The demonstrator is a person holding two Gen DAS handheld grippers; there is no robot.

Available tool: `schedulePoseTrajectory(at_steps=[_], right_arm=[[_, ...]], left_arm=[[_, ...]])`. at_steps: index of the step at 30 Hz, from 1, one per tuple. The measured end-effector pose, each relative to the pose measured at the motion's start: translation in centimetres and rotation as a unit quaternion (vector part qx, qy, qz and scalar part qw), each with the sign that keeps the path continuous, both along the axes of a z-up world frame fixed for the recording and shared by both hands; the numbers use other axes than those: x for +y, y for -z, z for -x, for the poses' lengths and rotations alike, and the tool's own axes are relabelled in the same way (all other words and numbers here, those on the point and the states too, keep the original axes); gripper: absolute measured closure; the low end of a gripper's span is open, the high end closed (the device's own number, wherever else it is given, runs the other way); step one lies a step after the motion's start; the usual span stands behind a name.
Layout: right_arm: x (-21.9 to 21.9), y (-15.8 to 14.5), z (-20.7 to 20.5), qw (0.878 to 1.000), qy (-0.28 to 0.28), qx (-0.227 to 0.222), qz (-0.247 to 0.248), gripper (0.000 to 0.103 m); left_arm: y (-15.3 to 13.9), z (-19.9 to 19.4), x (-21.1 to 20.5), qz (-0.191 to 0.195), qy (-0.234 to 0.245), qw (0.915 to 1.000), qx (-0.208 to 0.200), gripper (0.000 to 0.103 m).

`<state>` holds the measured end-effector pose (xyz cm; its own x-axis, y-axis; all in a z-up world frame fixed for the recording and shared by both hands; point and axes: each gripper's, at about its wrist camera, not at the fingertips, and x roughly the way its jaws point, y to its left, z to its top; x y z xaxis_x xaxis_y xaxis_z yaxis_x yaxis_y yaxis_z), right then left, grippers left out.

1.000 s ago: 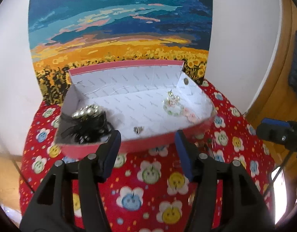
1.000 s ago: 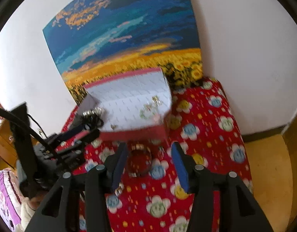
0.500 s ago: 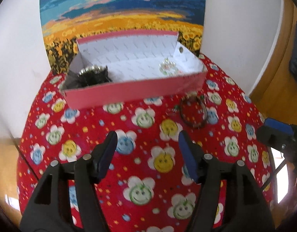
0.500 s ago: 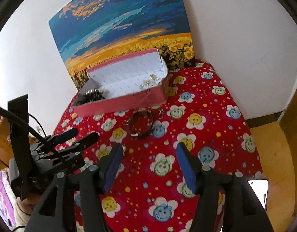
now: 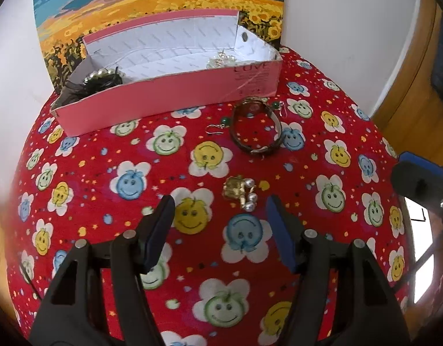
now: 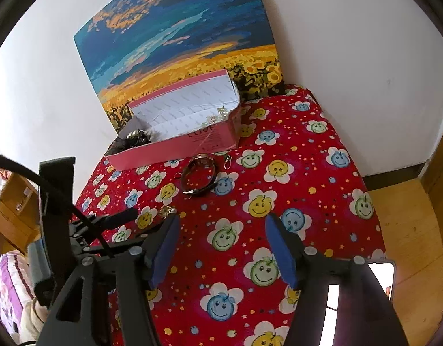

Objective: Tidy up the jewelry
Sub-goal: 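Withdraw both grippers from the box toward the remaining jewelry, then grasp the gold pearl earring with the left gripper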

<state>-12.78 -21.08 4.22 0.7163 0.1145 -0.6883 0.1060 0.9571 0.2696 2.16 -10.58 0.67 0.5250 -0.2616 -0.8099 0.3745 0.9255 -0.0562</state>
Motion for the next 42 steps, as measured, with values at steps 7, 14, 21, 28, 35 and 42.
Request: schedulePoseTrajectory(at_steps=[7,14,21,28,35,42], right_arm=[[-1.1,0.7,0.1,1.000,-0.008,-0.001,-0.020,0.038],[-1.5,1.0,0.0,0.999,-0.014,0.000,-0.036,0.038],[-1.1,1.2,0.1,0.999,-0.014,0.005,-0.042,0.038],[-0.2,0.8,0.3,0.999,-0.011,0.006,-0.033,0.038],[1.1,0.5,0.1,1.000,-0.002,0.016,-0.023,0.038],[2.8,0.8,-1.6,0.999,0.011,0.046,-0.012,0.038]], left_arm=[[0.5,0.1,-1.2,-0.011,0.003,0.9999,-0.010,0.058],[0.4,-0.3,-1.7,-0.010,-0.004,0.9999,-0.011,0.093],[-0.5,0.3,-0.9,0.010,0.000,0.9999,-0.011,0.094],[-1.9,1.3,1.7,0.025,-0.016,0.9990,-0.033,0.094],[-2.8,1.4,5.0,0.050,-0.032,0.9971,-0.048,0.094],[-2.5,0.6,6.9,0.061,-0.045,0.9958,-0.051,0.094]])
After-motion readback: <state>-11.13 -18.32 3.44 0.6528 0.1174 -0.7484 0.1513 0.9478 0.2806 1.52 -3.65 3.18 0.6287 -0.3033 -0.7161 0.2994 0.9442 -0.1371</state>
